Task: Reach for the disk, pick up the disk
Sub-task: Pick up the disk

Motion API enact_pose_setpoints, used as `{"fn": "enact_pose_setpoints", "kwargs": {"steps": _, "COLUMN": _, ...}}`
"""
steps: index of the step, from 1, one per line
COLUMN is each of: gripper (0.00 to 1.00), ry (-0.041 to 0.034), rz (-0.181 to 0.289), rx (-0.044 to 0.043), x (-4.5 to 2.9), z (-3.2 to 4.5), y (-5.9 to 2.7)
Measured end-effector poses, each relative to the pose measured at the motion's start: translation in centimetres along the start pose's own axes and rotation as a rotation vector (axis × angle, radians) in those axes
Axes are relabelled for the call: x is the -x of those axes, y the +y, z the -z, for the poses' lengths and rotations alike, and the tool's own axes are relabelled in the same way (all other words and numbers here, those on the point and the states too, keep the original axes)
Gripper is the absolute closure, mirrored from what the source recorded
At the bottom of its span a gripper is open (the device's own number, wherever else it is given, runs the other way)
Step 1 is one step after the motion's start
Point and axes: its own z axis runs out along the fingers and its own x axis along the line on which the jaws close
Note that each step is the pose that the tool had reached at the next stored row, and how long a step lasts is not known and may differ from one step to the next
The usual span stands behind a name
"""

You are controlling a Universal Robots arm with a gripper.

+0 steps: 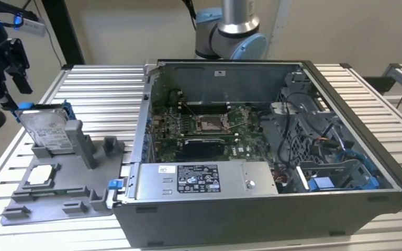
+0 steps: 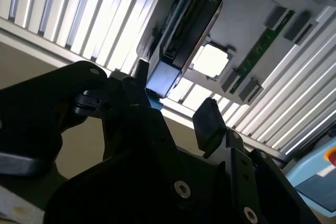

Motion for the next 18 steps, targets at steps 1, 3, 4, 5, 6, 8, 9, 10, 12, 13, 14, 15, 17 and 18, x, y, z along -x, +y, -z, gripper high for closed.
{"fn": "enact_pose_setpoints", "kwargs": {"steps": 1, "gripper": 0.0, "ry": 0.0, "rz": 0.0, "rx": 0.0, "x": 0.01, "z": -0.12, "y": 0.0}}
{"fn": "enact_pose_setpoints", "kwargs": {"steps": 3, "gripper": 0.0, "ry": 0.0001, "rz": 0.0, "rx": 0.0001, "x": 0.02, "z": -0.34, "y": 0.0}}
{"fn": "enact_pose_setpoints", "kwargs": {"steps": 4, "gripper": 0.0, "ry": 0.0001, "rz": 0.0, "rx": 0.0, "x": 0.03, "z": -0.45, "y": 0.0}}
{"fn": "enact_pose_setpoints", "kwargs": {"steps": 5, "gripper": 0.0, "ry": 0.0, "rz": 0.0, "rx": 0.0, "x": 0.04, "z": -0.57, "y": 0.0}}
{"fn": "enact_pose_setpoints", "kwargs": {"steps": 6, "gripper": 0.0, "ry": 0.0, "rz": 0.0, "rx": 0.0, "x": 0.05, "z": -0.69, "y": 0.0}}
{"fn": "enact_pose_setpoints", "kwargs": {"steps": 8, "gripper": 0.0, "ry": 0.0001, "rz": 0.0, "rx": 0.0, "x": 0.07, "z": -0.9, "y": -0.01}}
{"fn": "enact_pose_setpoints", "kwargs": {"steps": 9, "gripper": 0.0, "ry": 0.0002, "rz": 0.0, "rx": 0.0001, "x": 0.08, "z": -0.99, "y": -0.01}}
{"fn": "enact_pose_setpoints", "kwargs": {"steps": 10, "gripper": 0.0, "ry": 0.0002, "rz": 0.0, "rx": 0.0001, "x": 0.08, "z": -1.1, "y": -0.01}}
{"fn": "enact_pose_setpoints", "kwargs": {"steps": 12, "gripper": 0.0, "ry": 0.0002, "rz": 0.0, "rx": 0.0, "x": 0.09, "z": -1.29, "y": -0.01}}
{"fn": "enact_pose_setpoints", "kwargs": {"steps": 13, "gripper": 0.0, "ry": 0.0002, "rz": 0.0, "rx": 0.0, "x": 0.1, "z": -1.36, "y": -0.01}}
{"fn": "enact_pose_setpoints", "kwargs": {"steps": 14, "gripper": 0.0, "ry": 0.0002, "rz": 0.0, "rx": -0.0001, "x": 0.1, "z": -1.44, "y": -0.01}}
{"fn": "enact_pose_setpoints", "kwargs": {"steps": 15, "gripper": 0.0, "ry": 0.0002, "rz": 0.0, "rx": 0.0, "x": 0.11, "z": -1.53, "y": -0.01}}
{"fn": "enact_pose_setpoints", "kwargs": {"steps": 17, "gripper": 0.0, "ry": 0.0002, "rz": 0.0, "rx": 0.0, "x": 0.12, "z": -1.68, "y": -0.01}}
{"fn": "enact_pose_setpoints", "kwargs": {"steps": 18, "gripper": 0.0, "ry": 0.0002, "rz": 0.0, "rx": 0.0, "x": 0.12, "z": -1.75, "y": -0.01}}
